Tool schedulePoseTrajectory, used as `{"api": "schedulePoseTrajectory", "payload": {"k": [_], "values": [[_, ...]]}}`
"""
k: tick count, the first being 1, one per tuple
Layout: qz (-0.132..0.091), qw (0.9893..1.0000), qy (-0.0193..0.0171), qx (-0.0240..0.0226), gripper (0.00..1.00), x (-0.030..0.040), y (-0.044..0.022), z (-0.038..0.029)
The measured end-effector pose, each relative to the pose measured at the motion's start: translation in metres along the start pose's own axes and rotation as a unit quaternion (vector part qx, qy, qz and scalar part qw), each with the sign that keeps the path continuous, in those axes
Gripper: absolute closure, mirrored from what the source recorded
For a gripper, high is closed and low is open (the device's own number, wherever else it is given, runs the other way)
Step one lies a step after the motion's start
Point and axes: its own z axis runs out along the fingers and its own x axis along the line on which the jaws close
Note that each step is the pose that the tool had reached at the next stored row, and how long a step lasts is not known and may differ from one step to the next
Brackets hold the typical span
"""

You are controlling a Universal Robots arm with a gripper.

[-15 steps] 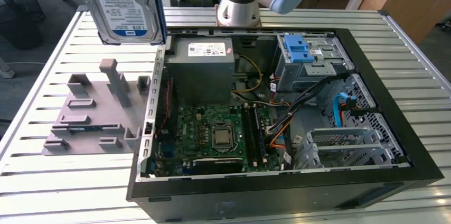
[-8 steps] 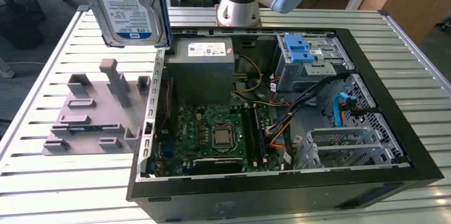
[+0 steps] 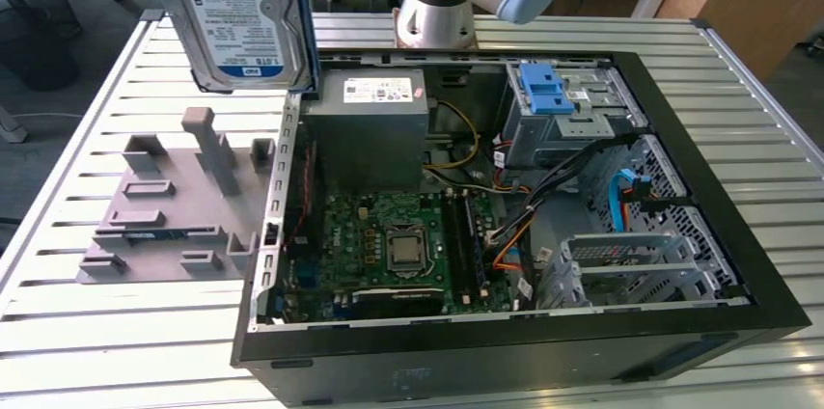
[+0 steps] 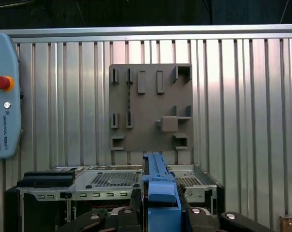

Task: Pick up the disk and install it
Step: 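Pick up the disk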

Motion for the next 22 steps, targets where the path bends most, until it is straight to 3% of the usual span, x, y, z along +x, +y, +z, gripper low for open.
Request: {"api": "schedulePoseTrajectory", "payload": {"k": [10, 22], "values": [[0.000, 1.0000, 0.0000, 0.0000, 0.64, 0.0084, -0.0175, -0.0001], [0.000, 1.0000, 0.0000, 0.0000, 0.64, 0.0132, -0.0480, -0.0003]]}}
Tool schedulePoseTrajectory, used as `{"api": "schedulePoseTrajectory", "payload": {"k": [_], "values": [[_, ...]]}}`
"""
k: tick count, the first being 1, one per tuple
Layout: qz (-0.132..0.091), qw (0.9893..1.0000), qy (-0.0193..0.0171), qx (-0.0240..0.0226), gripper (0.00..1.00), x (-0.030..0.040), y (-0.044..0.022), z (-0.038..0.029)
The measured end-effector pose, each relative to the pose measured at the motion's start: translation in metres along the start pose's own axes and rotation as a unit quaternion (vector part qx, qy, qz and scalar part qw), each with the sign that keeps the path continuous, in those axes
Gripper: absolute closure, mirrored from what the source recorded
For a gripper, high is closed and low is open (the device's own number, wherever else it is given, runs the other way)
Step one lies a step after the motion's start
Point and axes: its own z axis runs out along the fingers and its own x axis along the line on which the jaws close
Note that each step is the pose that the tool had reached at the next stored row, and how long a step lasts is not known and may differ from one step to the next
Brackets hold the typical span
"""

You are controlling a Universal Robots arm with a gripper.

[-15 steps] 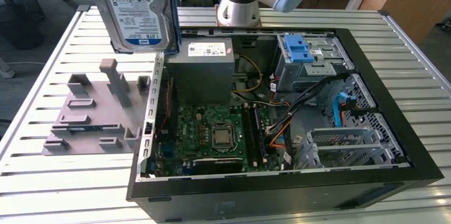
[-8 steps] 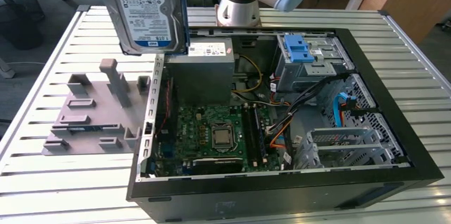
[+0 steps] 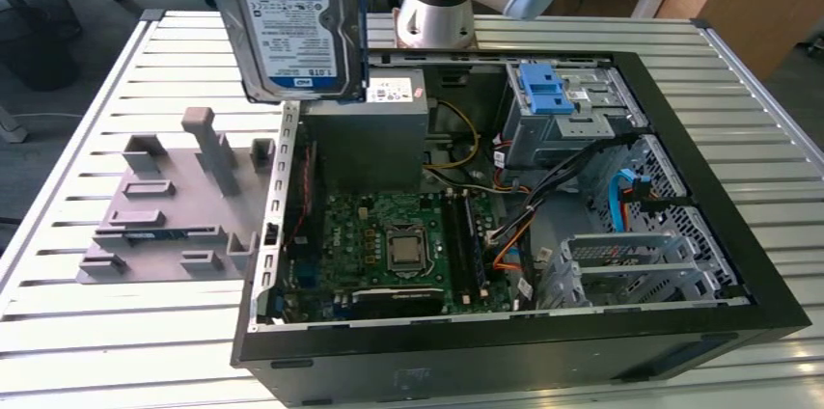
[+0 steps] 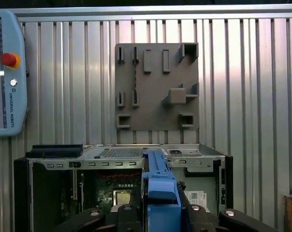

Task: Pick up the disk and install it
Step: 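Pick up the disk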

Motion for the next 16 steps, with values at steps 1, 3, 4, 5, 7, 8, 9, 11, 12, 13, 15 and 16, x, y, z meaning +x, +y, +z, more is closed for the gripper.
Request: {"api": "schedulePoseTrajectory", "payload": {"k": [1, 3, 4, 5, 7, 8, 9, 11, 12, 13, 15, 16], "values": [[0.000, 1.0000, 0.0001, 0.0000, 0.64, 0.0003, -0.0028, -0.0001], [0.000, 1.0000, 0.0000, 0.0000, 0.64, 0.0010, -0.0084, -0.0001], [0.000, 1.0000, 0.0000, 0.0000, 0.64, 0.0014, -0.0112, -0.0001], [0.000, 1.0000, 0.0000, 0.0000, 0.64, 0.0018, -0.0143, -0.0001], [0.000, 1.0000, 0.0000, 0.0000, 0.64, 0.0026, -0.0200, -0.0002], [0.000, 1.0000, 0.0000, 0.0000, 0.64, 0.0029, -0.0228, -0.0002], [0.000, 1.0000, 0.0000, -0.0001, 0.64, 0.0033, -0.0255, -0.0002], [0.000, 1.0000, 0.0000, 0.0000, 0.64, 0.0040, -0.0309, -0.0002], [0.000, 1.0000, 0.0000, 0.0000, 0.64, 0.0044, -0.0338, -0.0003], [0.000, 1.0000, 0.0000, 0.0000, 0.64, 0.0048, -0.0365, -0.0003], [0.000, 1.0000, 0.0000, 0.0000, 0.64, 0.0055, -0.0420, -0.0003], [0.000, 1.0000, 0.0000, 0.0000, 0.64, 0.0058, -0.0446, -0.0003]]}}
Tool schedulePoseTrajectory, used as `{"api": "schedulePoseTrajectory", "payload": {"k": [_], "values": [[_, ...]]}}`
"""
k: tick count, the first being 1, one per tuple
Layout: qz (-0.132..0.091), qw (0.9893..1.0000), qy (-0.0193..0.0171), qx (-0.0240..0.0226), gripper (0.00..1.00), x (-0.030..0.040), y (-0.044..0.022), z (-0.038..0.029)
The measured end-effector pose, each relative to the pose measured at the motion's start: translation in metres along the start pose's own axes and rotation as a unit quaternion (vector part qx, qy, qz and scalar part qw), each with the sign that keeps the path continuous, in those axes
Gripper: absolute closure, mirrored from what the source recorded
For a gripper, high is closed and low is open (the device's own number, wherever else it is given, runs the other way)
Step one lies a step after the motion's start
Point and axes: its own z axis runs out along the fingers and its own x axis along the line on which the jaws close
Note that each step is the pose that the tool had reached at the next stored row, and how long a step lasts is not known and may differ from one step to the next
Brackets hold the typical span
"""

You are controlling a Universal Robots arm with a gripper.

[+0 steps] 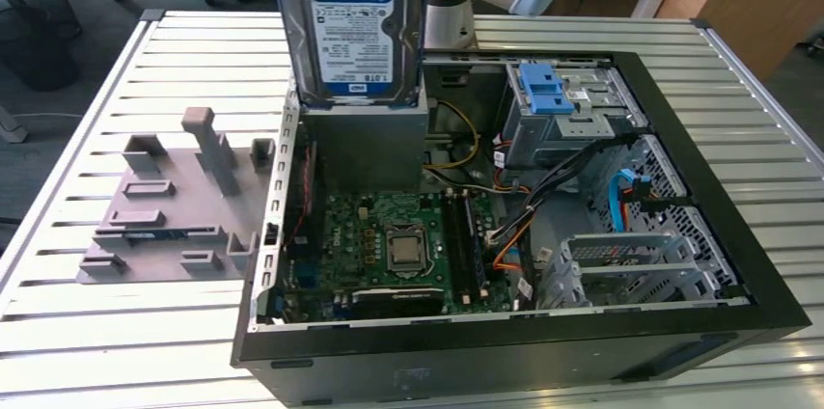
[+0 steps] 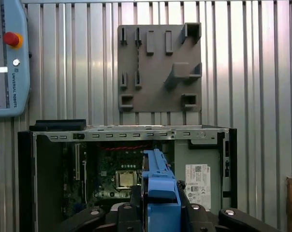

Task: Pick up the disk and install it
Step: 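Pick up the disk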

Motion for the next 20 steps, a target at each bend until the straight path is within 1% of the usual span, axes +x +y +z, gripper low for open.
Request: {"api": "schedulePoseTrajectory", "payload": {"k": [3, 4, 5, 6, 7, 8, 20], "values": [[0.000, 1.0000, 0.0000, 0.0000, 0.64, 0.0011, -0.0081, -0.0001], [0.000, 1.0000, 0.0000, 0.0000, 0.64, 0.0020, -0.0133, -0.0001], [0.000, 1.0000, 0.0000, 0.0000, 0.64, 0.0025, -0.0160, -0.0002], [0.000, 1.0000, 0.0000, 0.0000, 0.64, 0.0034, -0.0213, -0.0002], [0.000, 1.0000, 0.0000, 0.0000, 0.64, 0.0039, -0.0240, -0.0002], [0.000, 1.0000, 0.0000, 0.0000, 0.64, 0.0047, -0.0295, -0.0003], [0.000, 1.0000, 0.0000, 0.0000, 0.64, 0.0090, -0.0614, -0.0006]]}}
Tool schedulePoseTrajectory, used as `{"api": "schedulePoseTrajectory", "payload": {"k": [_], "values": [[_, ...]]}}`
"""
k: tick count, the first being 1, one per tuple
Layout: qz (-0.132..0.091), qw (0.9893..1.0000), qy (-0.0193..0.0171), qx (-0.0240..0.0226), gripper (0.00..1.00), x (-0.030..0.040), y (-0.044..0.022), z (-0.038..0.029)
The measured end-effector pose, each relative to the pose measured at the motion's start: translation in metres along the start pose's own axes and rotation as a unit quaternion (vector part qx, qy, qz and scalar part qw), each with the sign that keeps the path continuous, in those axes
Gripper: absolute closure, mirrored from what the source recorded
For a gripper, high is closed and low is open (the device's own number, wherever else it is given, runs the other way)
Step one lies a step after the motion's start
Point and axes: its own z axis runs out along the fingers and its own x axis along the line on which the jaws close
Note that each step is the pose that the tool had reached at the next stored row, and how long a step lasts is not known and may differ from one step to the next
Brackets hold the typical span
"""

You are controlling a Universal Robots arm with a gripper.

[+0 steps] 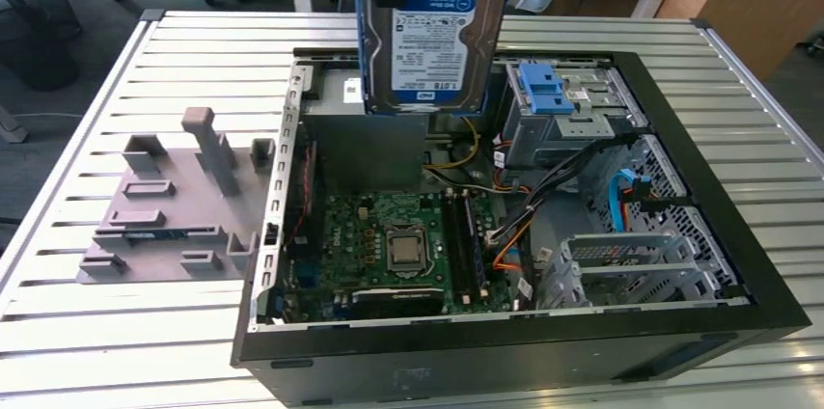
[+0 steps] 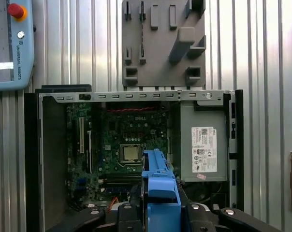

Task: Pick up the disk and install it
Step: 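Pick up the disk, then insert the disk into the insertion slot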

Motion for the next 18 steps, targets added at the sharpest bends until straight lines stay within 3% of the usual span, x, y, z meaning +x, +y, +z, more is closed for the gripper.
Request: {"api": "schedulePoseTrajectory", "payload": {"k": [5, 18], "values": [[0.000, 1.0000, 0.0000, 0.0000, 0.64, 0.0013, -0.0103, -0.0001], [0.001, 1.0000, 0.0000, 0.0000, 0.64, 0.0029, -0.0106, -0.0001]]}}
